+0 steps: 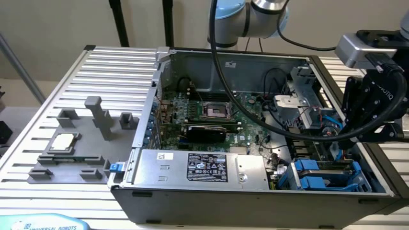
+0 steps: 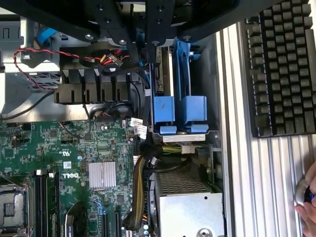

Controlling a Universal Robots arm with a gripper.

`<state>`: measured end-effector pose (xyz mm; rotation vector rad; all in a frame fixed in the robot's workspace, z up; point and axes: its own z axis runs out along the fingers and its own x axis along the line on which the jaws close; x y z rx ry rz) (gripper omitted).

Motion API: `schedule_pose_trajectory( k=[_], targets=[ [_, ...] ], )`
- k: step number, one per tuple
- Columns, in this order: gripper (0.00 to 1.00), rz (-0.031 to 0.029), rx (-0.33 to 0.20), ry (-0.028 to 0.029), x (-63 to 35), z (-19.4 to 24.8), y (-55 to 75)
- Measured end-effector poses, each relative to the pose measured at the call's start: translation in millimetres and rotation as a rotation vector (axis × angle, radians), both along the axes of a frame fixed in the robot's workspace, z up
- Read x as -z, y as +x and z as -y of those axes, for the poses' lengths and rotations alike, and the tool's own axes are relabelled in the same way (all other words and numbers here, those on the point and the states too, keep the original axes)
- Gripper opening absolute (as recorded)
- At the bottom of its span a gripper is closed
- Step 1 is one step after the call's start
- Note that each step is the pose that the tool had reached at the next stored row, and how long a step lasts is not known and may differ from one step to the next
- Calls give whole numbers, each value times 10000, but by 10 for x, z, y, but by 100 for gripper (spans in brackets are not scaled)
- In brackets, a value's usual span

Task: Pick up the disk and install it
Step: 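Insert the second disk wire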

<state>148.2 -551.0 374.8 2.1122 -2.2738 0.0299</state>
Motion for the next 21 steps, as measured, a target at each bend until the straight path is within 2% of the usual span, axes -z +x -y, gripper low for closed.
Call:
schedule_pose_trajectory(
  k=[3,7,9,11,13,15,21],
  targets=[
    [16,0,-2,-9,-1,-1,-10],
    [16,21,-9,-7,0,-1,-127],
    [16,51,-29,-7,0,-1,-176],
    [16,127,-53,3,7,4,-209],
    [16,255,-87,16,21,15,-230],
    [16,356,-121,29,40,29,-252],
    [16,529,-224,41,109,76,-297]
  ],
)
